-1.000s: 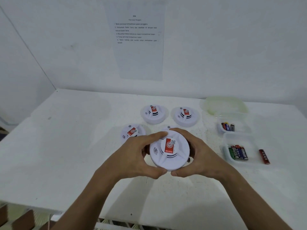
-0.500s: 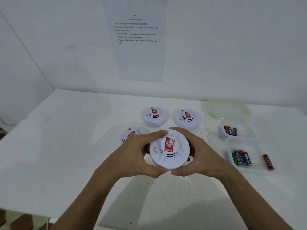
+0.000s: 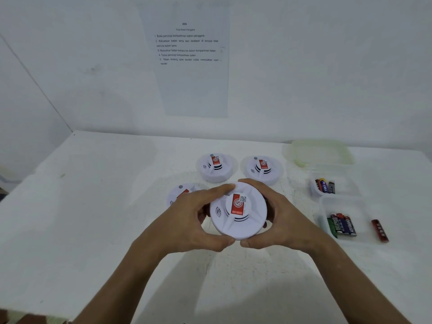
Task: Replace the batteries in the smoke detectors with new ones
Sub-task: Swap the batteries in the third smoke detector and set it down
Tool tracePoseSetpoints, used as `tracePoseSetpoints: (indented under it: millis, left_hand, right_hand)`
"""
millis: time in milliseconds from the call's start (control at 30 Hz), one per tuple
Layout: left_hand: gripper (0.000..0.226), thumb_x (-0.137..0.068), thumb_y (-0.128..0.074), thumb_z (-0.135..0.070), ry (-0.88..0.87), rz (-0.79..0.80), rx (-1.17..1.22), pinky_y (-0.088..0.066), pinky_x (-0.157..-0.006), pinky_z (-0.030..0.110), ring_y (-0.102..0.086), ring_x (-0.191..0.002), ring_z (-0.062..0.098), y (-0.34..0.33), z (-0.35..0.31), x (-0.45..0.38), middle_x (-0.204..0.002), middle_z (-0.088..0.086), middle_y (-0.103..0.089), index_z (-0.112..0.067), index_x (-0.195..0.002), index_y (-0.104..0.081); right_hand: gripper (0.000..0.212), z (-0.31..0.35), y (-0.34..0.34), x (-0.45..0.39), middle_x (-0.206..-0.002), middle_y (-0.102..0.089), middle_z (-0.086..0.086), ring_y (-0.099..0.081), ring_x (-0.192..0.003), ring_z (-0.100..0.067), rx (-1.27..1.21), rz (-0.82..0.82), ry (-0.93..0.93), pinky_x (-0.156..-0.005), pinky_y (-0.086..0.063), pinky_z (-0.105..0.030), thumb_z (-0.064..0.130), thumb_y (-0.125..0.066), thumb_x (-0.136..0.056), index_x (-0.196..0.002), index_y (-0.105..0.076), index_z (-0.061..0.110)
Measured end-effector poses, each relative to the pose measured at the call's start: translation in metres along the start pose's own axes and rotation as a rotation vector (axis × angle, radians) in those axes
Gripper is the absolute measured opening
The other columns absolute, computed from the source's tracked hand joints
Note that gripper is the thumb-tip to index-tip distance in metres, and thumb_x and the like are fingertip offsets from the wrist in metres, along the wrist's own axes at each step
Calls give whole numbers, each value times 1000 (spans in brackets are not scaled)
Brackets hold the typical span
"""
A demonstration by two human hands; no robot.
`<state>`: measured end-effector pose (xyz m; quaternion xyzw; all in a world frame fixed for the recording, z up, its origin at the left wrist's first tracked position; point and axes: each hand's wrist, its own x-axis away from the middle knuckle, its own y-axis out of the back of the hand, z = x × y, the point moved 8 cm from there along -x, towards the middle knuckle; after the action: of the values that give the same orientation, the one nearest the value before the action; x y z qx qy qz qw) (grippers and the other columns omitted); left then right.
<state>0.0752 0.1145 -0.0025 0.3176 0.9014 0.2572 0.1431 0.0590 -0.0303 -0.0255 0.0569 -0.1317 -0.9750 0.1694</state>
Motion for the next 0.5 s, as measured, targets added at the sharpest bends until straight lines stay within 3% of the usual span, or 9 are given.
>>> tracePoseSetpoints:
  millis: [133,233,367,500]
  left_hand:
    - [88,-66,-88,-17,6,-11,-1,-39,-61,2,-55,-77,-13,-1,3,-4,-90,-41,-54,-20,-142,-43]
    - [87,-69,-87,-22,-10,-27,-7,-38,-58,6,-51,-65,1,0,-1,-7,-83,-30,-56,-26,-143,-41]
    - [80,-69,-86,-22,-20,-66,10,-39,-56,11,-47,-61,6,5,-1,-9,-83,-26,-57,-33,-138,-46]
    - [83,-67,-87,-30,5,-90,36,-39,-55,12,-40,-58,7,8,8,-9,-81,-19,-56,-48,-134,-43]
  right_hand:
    - [92,-2,2,-1,-129,-58,24,-54,-125,-4,15,-3,-9,-91,-50,-16,-7,-87,-63,-137,-44,27]
    - [97,-5,4,0,-132,-56,23,-54,-125,-2,-16,-17,-28,-90,-51,-18,-8,-87,-63,-141,-40,25]
    - [100,-6,8,0,-132,-57,18,-57,-119,-12,-21,-67,-37,-86,-58,-38,0,-90,-63,-142,-38,33]
    - [96,-6,8,-2,-132,-59,12,-60,-111,-12,-23,-71,-19,-72,-53,-22,2,-90,-64,-141,-41,31]
